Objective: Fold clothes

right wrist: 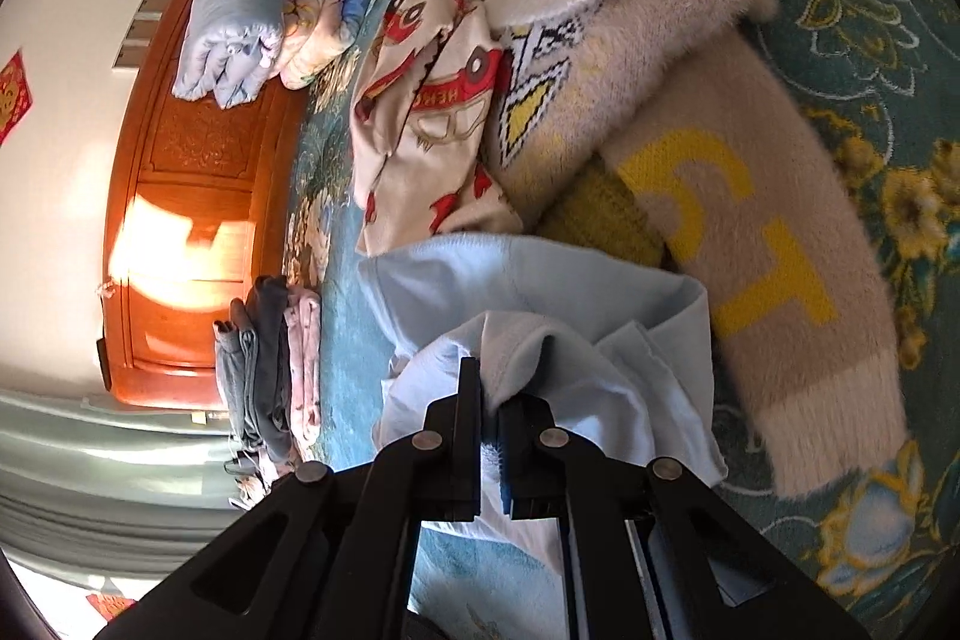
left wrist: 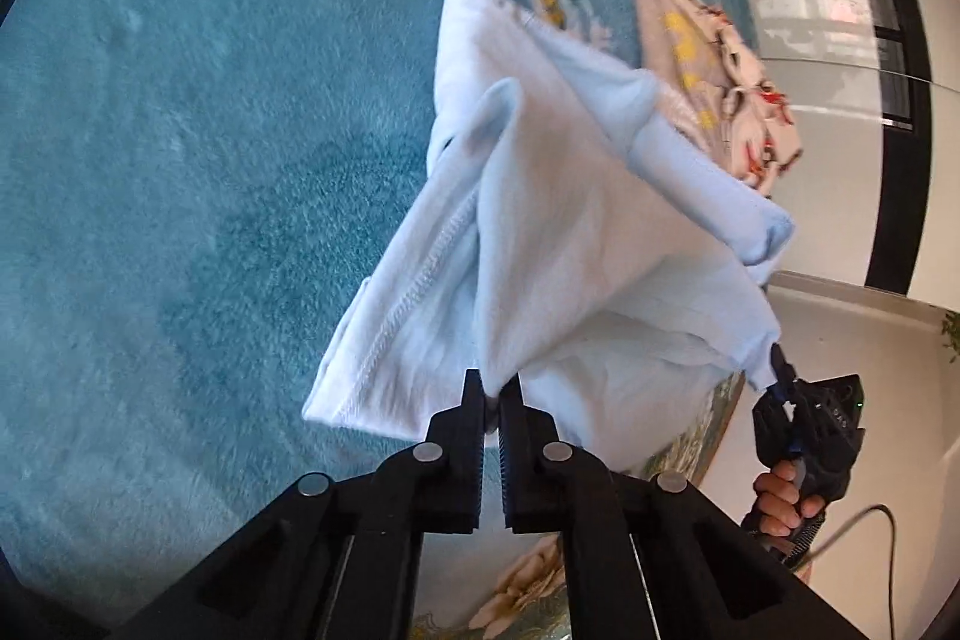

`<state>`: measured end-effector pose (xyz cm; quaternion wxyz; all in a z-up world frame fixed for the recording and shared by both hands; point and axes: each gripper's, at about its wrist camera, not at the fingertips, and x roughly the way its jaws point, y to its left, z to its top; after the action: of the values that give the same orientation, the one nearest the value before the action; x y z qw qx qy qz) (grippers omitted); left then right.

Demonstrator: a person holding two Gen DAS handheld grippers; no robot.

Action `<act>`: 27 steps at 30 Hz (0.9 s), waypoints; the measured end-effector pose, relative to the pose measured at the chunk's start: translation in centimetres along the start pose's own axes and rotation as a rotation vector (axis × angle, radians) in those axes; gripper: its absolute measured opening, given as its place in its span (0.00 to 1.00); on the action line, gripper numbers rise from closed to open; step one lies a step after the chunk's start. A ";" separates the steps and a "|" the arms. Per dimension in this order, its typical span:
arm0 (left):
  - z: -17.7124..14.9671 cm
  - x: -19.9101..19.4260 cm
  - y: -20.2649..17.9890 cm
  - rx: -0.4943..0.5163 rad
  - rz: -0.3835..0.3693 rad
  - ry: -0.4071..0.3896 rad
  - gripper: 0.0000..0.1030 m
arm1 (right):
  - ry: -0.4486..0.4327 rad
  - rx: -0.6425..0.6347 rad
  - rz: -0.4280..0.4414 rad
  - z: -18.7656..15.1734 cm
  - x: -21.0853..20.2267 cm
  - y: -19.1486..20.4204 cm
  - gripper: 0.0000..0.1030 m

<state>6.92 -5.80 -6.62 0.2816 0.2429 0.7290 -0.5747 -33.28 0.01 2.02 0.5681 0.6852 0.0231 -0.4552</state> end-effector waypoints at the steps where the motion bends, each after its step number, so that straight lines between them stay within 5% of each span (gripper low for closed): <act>1: -0.7 -1.0 -0.1 0.010 -0.032 0.002 0.04 | 0.009 -0.008 0.008 -0.4 -0.4 0.2 0.06; 8: -6.8 -12.1 0.3 0.026 -0.249 -0.089 0.04 | 0.105 -0.032 0.144 -5.9 -7.3 2.2 0.04; 13: -0.8 -14.3 -1.7 0.040 -0.220 -0.169 0.04 | 0.068 -0.107 0.177 -4.5 -9.0 4.3 0.04; 17: 5.1 -10.6 -3.5 -0.035 -0.159 -0.146 0.04 | 0.077 0.004 0.132 -0.7 -4.1 2.9 0.04; 22: 8.0 -8.1 -4.5 -0.100 -0.147 -0.163 0.04 | 0.060 0.071 0.032 2.3 0.0 2.4 0.04; 24: 8.6 -7.0 -4.8 -0.113 -0.183 -0.187 0.10 | 0.031 0.083 0.023 2.8 0.1 2.4 0.05; 26: 8.8 -6.8 -4.5 -0.140 -0.199 -0.215 0.47 | -0.004 0.102 0.024 3.1 -0.2 2.1 0.06; 27: 8.6 -6.9 -4.1 -0.147 -0.206 -0.227 0.56 | -0.025 0.113 0.015 3.1 -0.2 1.6 0.06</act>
<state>10.27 -15.33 -0.57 0.3188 0.0790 0.7537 -0.5693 -34.37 -2.98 3.58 0.5321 0.7107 -0.0147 -0.4600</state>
